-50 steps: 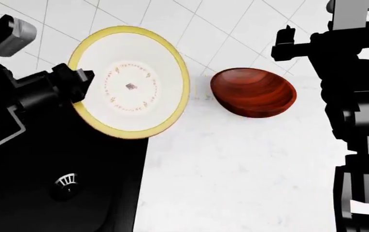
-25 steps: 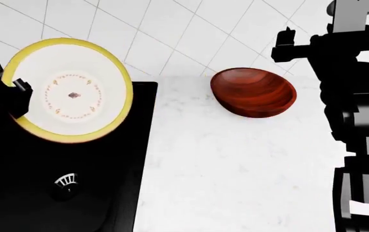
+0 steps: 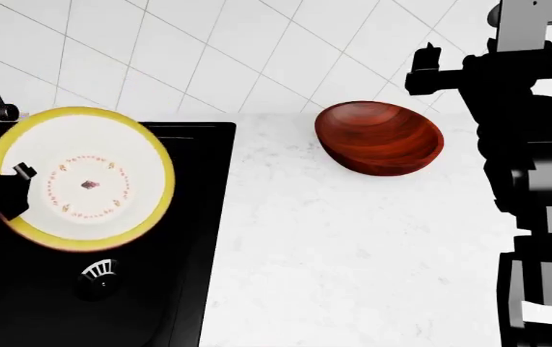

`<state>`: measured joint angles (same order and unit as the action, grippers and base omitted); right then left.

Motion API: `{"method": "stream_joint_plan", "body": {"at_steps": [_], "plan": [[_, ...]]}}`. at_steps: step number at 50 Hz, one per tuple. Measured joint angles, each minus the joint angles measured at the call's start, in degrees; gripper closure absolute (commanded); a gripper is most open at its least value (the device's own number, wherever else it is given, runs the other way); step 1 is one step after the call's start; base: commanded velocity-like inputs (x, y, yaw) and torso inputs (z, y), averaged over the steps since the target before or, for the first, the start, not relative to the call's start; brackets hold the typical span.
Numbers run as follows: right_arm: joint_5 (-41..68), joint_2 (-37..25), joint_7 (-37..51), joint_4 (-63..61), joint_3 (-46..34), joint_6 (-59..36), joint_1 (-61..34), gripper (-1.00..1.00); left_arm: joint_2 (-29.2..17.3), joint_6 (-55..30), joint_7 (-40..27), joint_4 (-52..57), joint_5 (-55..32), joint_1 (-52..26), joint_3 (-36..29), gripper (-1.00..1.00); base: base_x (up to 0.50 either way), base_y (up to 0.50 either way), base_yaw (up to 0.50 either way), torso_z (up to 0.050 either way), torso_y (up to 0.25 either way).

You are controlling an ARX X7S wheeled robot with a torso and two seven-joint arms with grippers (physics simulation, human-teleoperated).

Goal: Stack the bowls in the sink.

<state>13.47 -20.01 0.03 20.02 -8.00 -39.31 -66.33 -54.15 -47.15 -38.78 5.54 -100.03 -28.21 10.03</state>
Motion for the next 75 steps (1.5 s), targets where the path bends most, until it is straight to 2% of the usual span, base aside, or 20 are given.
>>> {"method": "stream_joint_plan", "body": {"at_steps": [18,41,75], "plan": [[0.2,0.0,0.2,0.1,-0.1,0.2,0.2,-1.0,1.5,0.1,2.1,-1.7,3.6,3.5,-2.0,1.0,0.0,0.0,0.0,0.0,0.001],[0.4,0.0,0.4,0.2,-0.3,0.5,0.6,-1.0,4.7,0.6,5.8,-6.5,9.9,3.2,-7.4,1.0,0.0,0.0,0.0,0.0,0.0],[0.7,0.1,0.7,0.6,-0.6,0.7,0.6,-1.0,6.2,2.3,9.3,-12.2,16.8,4.4,-11.5,1.0,0.0,0.0,0.0,0.0,0.0]]}}
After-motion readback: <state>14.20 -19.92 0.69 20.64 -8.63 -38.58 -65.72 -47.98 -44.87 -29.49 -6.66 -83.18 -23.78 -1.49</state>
